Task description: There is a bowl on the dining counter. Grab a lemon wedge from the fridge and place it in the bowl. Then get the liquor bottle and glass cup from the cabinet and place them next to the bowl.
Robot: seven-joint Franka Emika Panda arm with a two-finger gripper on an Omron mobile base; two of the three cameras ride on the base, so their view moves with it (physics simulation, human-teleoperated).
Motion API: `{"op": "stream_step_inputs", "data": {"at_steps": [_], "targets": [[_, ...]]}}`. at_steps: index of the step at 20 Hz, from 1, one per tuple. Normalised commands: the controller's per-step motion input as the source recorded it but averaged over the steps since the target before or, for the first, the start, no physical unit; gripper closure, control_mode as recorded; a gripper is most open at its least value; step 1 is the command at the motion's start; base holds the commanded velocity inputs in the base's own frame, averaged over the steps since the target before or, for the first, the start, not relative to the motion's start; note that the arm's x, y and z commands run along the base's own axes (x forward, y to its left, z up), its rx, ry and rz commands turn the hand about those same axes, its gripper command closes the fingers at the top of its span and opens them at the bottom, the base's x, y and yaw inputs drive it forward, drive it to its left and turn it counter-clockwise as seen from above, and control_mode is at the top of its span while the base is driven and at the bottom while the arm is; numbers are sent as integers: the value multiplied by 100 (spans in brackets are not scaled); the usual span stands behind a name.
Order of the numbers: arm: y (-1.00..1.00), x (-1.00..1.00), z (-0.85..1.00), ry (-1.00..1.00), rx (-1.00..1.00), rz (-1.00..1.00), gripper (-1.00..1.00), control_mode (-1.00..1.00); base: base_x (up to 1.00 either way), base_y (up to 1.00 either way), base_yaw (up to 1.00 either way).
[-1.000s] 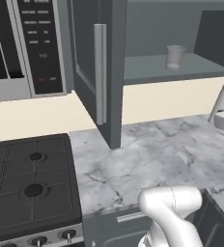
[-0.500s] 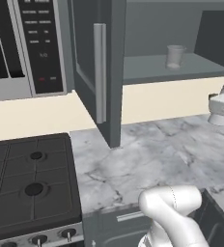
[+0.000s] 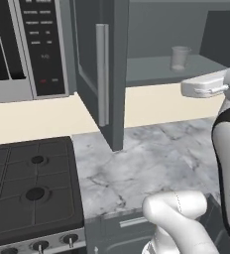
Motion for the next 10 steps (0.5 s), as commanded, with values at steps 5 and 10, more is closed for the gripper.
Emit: {"op": "stream_step_inputs", "data": {"at_steps": [5,10], "targets": [[16,42,0,-4,0,0,-100,-100,0,0,0],[0,52,0,-7,4,5,-100,-100,0,0,0]]}}
